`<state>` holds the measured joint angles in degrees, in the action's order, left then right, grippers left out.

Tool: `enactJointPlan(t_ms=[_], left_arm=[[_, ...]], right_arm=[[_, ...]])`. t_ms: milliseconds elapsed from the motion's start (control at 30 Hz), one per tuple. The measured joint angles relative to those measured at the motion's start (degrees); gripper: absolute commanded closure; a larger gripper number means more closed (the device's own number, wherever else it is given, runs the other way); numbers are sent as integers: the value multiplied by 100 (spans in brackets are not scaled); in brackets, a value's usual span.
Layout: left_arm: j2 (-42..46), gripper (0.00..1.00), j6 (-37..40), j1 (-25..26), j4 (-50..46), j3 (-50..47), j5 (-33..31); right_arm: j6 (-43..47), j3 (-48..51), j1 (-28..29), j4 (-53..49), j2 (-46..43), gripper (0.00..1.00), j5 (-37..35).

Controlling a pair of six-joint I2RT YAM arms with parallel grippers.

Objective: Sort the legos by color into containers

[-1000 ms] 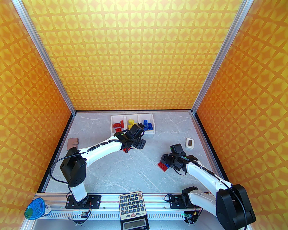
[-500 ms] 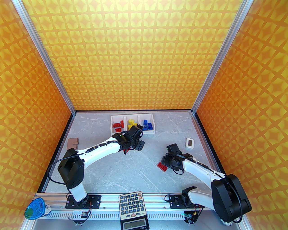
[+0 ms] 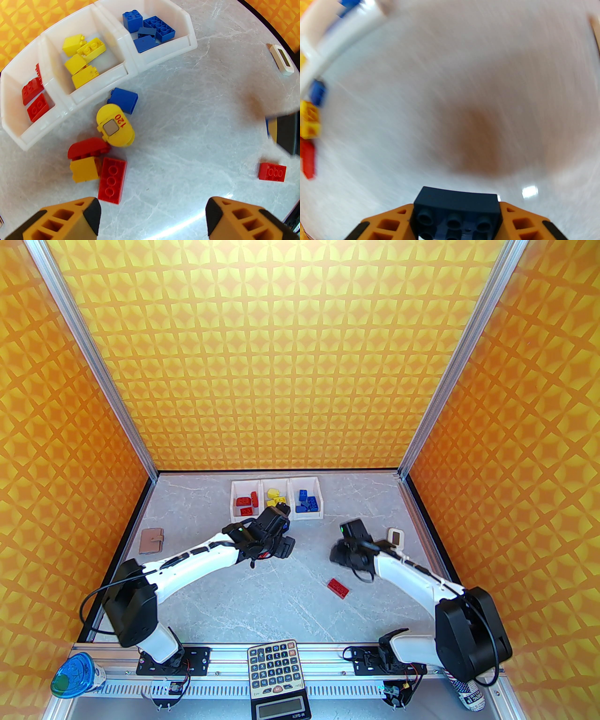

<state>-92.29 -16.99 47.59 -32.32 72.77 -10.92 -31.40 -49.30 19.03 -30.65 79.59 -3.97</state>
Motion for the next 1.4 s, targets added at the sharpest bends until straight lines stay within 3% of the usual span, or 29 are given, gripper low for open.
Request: enactJointPlan(t_ms=[667, 933, 1133, 1400], left_arm=[[1180, 21, -691, -2, -245, -881, -4], [1292, 21, -855, -2, -363, -1012, -4], [1305, 21, -872, -2, -396, -1012, -4], [1248, 21, -872, -2, -413, -1012, -4]], right_arm=[[1071, -4922, 0, -179, 3641, 51, 57], [1235, -6513, 0, -680, 4787, 29, 254], [1373, -6417, 0, -846, 4760, 28, 313], [1556, -5209, 0, -798, 3930, 28, 306]])
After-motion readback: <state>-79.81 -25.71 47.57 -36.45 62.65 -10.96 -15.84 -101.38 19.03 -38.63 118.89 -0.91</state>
